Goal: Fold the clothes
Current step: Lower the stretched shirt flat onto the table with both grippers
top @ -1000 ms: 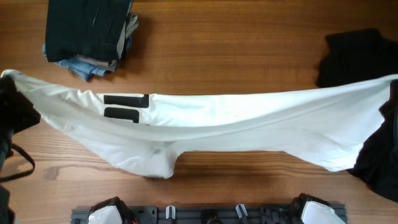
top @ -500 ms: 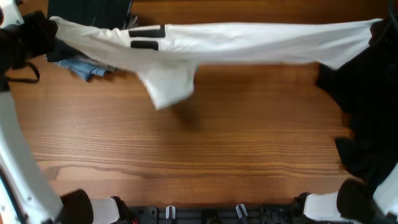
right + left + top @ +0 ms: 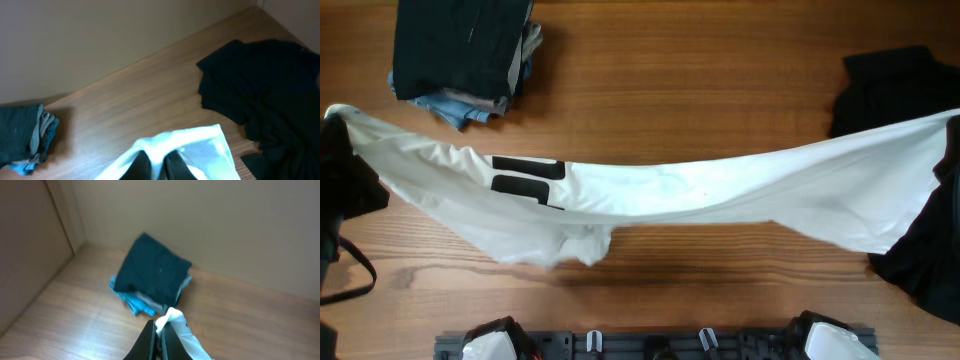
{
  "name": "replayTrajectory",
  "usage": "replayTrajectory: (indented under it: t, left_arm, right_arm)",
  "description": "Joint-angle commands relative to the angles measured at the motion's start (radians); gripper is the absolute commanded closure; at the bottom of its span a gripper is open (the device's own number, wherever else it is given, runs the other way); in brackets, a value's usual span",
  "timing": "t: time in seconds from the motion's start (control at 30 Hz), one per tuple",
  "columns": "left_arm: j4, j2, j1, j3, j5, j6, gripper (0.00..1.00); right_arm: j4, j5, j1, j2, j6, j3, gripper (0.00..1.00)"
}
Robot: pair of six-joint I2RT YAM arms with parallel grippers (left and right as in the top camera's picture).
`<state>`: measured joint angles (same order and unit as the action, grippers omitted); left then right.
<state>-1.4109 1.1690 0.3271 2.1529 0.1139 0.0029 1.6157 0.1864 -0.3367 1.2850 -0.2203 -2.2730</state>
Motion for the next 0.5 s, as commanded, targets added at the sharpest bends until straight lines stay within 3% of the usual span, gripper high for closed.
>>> replayTrajectory:
  t: [0.0, 0.2, 0.37, 0.4, 0.47]
  left_arm:
    - [-0.013, 0.166, 0.0, 0.0, 0.136, 0.006, 0.96]
    - [0.034, 0.559, -0.178, 0.0, 0.185, 0.1, 0.96]
    - [0.273, 0.969, -0.314, 0.0, 0.109, 0.123, 0.95]
    - [0.301, 0.999, -0.318, 0.0, 0.109, 0.123, 0.9]
    - [0.396, 1.08, -0.33, 0.0, 0.103, 0.124, 0.6]
  right_arm:
    - [-0.008, -0.037, -0.004, 0.113, -0.018, 0.028, 0.88]
    - [-0.008, 0.027, -0.003, 0.438, 0.012, 0.078, 0.92]
    - [-0.109, 0.028, -0.003, 0.787, 0.037, 0.078, 0.94]
    - [-0.153, 0.027, -0.003, 0.822, 0.039, 0.079, 0.91]
    - [-0.244, 0.027, -0.003, 0.889, 0.038, 0.079, 0.52]
